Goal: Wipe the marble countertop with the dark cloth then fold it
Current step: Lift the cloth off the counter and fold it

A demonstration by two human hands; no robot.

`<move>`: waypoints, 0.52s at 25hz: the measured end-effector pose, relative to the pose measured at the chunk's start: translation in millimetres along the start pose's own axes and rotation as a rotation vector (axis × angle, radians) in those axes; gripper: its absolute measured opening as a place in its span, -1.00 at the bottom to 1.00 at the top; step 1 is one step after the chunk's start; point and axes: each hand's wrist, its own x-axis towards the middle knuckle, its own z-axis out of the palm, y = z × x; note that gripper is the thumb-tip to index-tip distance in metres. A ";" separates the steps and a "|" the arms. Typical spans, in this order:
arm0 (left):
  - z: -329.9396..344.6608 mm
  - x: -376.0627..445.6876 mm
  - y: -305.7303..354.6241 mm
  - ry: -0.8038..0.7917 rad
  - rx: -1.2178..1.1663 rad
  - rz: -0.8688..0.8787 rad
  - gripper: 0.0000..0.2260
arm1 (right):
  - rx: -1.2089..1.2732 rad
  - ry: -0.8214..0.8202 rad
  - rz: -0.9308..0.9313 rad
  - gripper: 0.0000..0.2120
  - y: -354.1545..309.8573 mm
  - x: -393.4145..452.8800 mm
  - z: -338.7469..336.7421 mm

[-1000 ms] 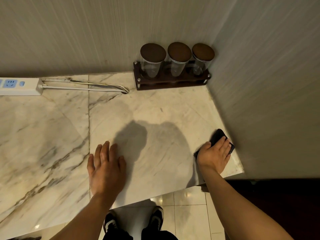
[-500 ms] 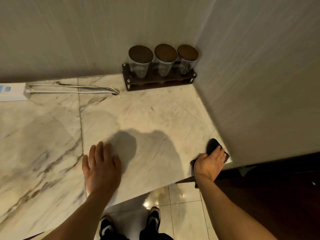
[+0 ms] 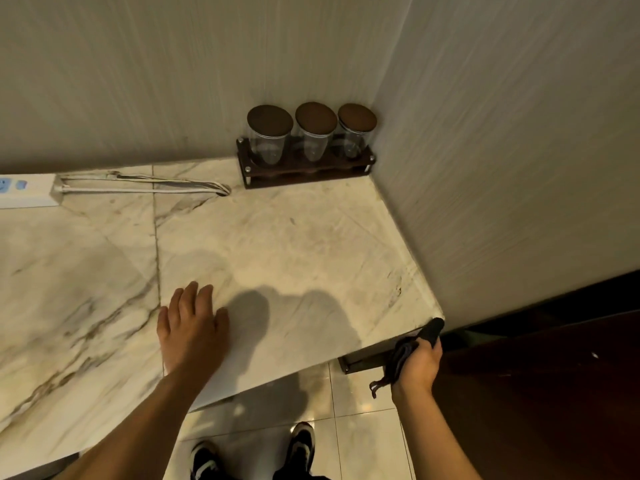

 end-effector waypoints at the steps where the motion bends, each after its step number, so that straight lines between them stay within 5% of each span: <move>1: -3.0 2.1 -0.4 -0.024 -0.019 -0.006 -0.59 | 0.109 -0.072 0.098 -0.61 -5.3 -4.4 -8.4; 8: -38.2 -13.0 35.7 0.033 -0.130 0.124 -0.58 | 0.333 -0.460 0.528 -0.64 -26.7 -45.7 -59.3; 11: -46.4 -25.9 67.2 -0.108 -0.354 0.108 -0.62 | 0.364 -0.604 0.586 -0.42 -35.8 -62.1 -60.7; 13: -53.0 -30.7 90.8 -0.284 -0.515 0.045 -0.63 | 0.378 -0.714 0.682 -0.55 -42.4 -72.2 -57.6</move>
